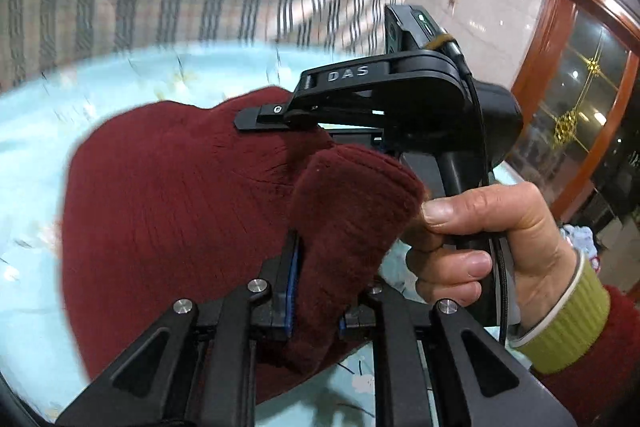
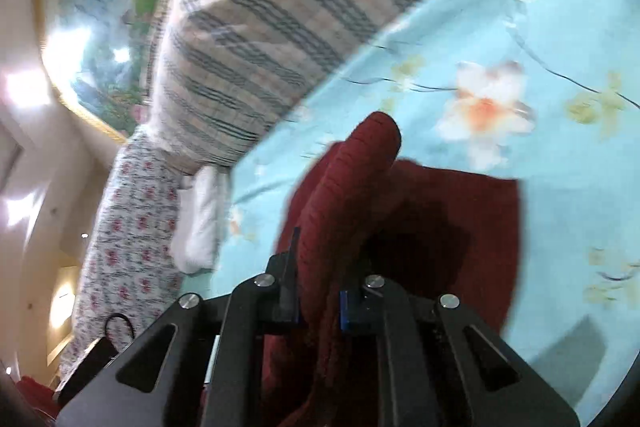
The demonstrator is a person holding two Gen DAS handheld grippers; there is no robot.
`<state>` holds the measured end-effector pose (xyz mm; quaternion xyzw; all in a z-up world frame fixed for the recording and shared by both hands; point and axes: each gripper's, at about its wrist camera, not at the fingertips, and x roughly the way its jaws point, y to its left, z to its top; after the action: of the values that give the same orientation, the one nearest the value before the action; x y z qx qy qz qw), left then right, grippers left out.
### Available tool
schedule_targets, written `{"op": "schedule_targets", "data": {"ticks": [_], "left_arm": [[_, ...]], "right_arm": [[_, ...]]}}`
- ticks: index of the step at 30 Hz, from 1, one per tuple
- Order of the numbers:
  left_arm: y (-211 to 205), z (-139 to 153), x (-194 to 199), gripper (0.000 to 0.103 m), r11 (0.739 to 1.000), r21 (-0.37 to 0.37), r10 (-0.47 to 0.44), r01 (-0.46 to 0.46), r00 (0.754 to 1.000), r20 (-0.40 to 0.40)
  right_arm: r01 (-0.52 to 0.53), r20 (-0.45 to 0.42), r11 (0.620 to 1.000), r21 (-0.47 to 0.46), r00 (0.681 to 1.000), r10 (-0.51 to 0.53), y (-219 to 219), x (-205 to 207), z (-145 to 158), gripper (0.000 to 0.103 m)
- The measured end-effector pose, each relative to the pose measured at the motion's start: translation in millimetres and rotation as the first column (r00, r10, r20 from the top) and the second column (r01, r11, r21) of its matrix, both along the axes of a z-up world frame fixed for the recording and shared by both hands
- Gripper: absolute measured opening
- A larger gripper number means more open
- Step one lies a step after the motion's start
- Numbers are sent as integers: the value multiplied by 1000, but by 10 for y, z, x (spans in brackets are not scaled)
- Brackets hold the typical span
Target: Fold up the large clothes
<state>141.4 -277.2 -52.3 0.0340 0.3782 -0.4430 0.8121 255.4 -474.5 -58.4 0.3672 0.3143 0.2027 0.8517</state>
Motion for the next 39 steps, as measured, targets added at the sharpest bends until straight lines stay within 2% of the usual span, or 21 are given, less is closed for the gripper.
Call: {"op": "schedule_targets", "data": {"ticks": [2, 4, 6, 10, 13, 15, 17, 21, 26, 28, 30, 33, 37, 39], "left_arm": [[-64, -229, 64, 13, 999, 32, -3, 5, 998, -60], [-44, -299, 84, 14, 1000, 19, -12, 13, 997, -77], [-21, -287, 85, 16, 999, 23, -22, 24, 997, -74], [37, -238, 96, 19, 999, 26, -23, 26, 994, -103], [168, -180, 105, 37, 1000, -6, -20, 19, 989, -144], [267, -119, 76, 51, 999, -29, -29, 25, 986, -167], [373, -45, 28, 76, 999, -37, -44, 38, 983, -176], [661, 115, -15, 83, 998, -50, -33, 26, 988, -151], [1147, 122, 257, 86, 995, -26, 95, -101, 978, -185], [1279, 66, 473, 86, 987, -21, 149, -157, 965, -217], [1384, -31, 707, 86, 980, -37, 177, -197, 936, -304], [1394, -186, 1018, 86, 975, -78, 155, -206, 893, -423], [1295, -409, 1326, 86, 977, -62, 145, -203, 849, -509], [1210, -523, 1452, 89, 979, -84, 110, -188, 819, -564]], "right_arm": [[26, -79, 998, -52, 996, -30, -109, 50, -263, 13], [34, -142, 998, -48, 989, -40, -178, 88, -543, 13], [40, -136, 999, -16, 990, -41, -228, 65, -656, 13], [55, -120, 998, 12, 991, -53, -240, 31, -634, 18], [78, -116, 996, -51, 990, -84, -196, -41, -491, 24], [97, -115, 991, -93, 988, -108, -168, -115, -395, 40], [129, -103, 987, -99, 985, -139, -178, -230, -309, 53], [179, -78, 981, -74, 980, -185, -236, -446, -196, 57], [169, -102, 984, -55, 979, -174, -280, -574, -210, 62], [158, -112, 987, -41, 980, -162, -289, -589, -248, 63], [151, -122, 988, -38, 980, -155, -281, -585, -290, 65], [127, -158, 991, -42, 979, -132, -247, -495, -379, 67], [80, -196, 996, -46, 977, -87, -193, -343, -487, 67], [59, -210, 997, -47, 975, -68, -170, -283, -531, 67]]}}
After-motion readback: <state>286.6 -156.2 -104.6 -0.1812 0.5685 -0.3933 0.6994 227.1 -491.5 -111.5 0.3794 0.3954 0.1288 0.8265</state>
